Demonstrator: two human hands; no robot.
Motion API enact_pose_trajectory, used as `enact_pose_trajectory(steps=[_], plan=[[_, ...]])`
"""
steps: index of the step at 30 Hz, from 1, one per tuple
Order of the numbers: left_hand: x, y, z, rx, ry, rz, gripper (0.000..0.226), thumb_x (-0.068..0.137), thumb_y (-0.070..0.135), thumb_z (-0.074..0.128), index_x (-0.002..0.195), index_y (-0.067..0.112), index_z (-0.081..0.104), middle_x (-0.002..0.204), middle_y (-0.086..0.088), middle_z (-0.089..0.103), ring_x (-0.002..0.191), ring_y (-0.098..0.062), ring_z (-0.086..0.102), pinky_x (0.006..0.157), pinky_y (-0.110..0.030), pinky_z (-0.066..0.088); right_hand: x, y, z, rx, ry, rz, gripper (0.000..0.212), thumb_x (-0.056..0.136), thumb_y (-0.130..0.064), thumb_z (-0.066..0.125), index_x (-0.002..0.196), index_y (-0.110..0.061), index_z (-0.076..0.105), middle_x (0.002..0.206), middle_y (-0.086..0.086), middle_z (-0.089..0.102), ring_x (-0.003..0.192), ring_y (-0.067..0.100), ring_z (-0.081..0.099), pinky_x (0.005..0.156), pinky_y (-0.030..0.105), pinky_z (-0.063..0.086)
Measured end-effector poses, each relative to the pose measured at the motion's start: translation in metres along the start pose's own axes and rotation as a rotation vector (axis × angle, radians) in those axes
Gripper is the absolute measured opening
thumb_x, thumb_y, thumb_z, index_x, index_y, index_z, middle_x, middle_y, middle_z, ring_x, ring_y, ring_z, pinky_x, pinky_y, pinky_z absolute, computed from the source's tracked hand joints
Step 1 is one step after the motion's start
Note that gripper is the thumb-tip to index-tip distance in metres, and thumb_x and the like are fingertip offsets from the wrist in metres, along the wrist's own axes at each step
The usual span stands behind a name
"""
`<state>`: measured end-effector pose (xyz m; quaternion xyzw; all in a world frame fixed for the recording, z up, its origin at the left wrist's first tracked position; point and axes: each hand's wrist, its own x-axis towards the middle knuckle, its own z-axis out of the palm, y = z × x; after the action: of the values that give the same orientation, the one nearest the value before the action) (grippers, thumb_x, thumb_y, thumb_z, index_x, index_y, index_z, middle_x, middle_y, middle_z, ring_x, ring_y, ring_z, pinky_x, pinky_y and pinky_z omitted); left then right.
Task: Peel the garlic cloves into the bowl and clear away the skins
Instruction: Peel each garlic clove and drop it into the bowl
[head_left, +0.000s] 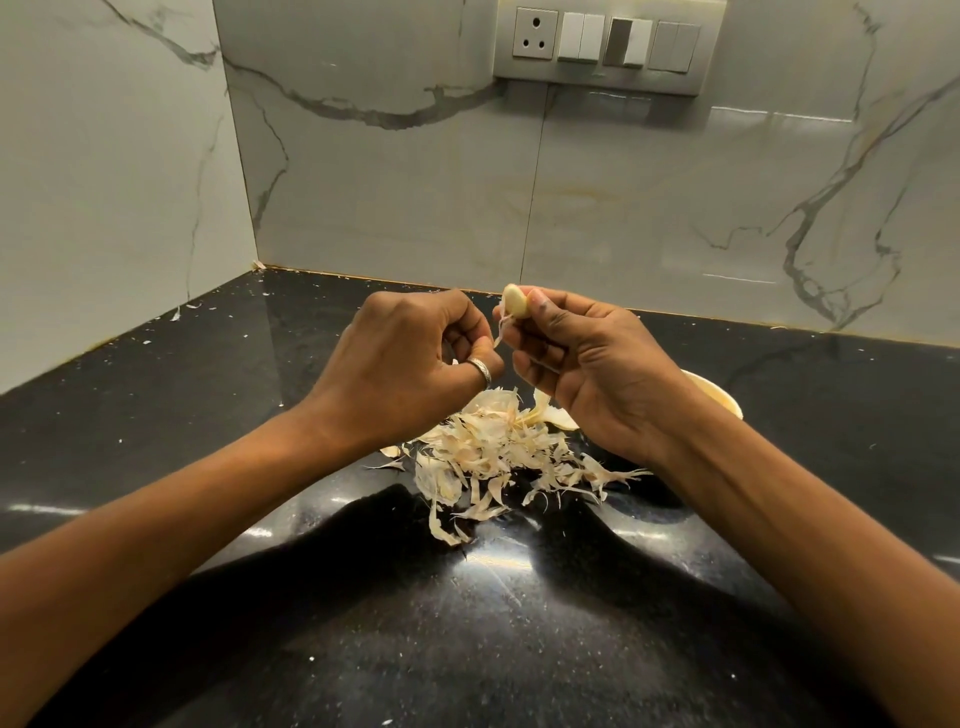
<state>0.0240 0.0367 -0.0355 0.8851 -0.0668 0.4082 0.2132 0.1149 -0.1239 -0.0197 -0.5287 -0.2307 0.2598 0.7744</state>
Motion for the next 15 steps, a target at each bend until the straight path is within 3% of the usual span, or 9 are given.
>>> enact_pose_trajectory(steps=[6,15], plan=[[-0.0004,-0.0007,-0.0008,0.018,-0.002,-0.01,0.018,0.079,0.038,0.063,0.077,0.022,0.069,0.059,0.019,0.055,0.054,0.0,0.054,0.051,-0.009,0.036,-0.0001,-0.0035,-0.0002,0.018,0.028,-0.018,0.025,0.095,-0.016,0.061,0.117,-0.005,0.069,0.099,0.008,0.077,0.084,0.013,0.071,0.068,0.024,0.057],[0.0019,-0.0066,-0.0013,0.103,0.127,-0.094,0.023,0.083,0.043,0.06,0.068,0.026,0.062,0.056,0.015,0.054,0.053,0.0,0.051,0.057,-0.022,0.035,-0.0013,-0.0031,-0.0025,-0.074,0.019,-0.016,0.023,0.099,-0.017,0.059,0.117,-0.007,0.069,0.103,0.008,0.077,0.084,0.012,0.071,0.071,0.024,0.057]])
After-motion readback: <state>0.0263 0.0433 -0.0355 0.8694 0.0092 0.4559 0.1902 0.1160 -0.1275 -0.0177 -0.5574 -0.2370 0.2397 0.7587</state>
